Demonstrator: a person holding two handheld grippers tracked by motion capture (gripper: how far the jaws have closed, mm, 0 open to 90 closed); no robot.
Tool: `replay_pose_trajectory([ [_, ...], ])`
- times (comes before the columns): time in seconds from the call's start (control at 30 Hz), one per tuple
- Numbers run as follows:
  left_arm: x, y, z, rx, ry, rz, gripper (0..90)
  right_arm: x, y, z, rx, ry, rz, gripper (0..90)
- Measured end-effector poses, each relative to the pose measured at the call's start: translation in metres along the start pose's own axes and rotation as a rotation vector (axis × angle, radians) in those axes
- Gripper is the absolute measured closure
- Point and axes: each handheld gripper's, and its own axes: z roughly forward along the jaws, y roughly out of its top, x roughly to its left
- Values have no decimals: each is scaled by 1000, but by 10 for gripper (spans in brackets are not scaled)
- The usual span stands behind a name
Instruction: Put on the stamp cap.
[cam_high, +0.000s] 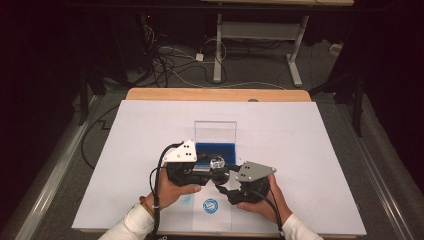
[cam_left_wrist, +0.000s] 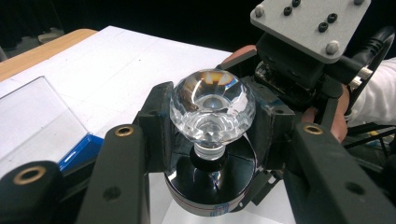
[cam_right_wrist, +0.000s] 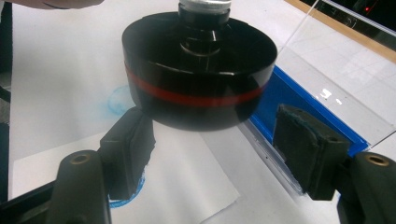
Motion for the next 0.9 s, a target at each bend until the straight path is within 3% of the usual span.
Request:
replay_pose_trajectory([
  [0.4, 1, -4, -2, 17, 5, 2, 544, -3, -1, -4, 10, -24, -16, 286],
  [0.9, 7, -7, -21, 30, 68, 11, 544, -14, -6, -30, 5, -109, -37, 276],
])
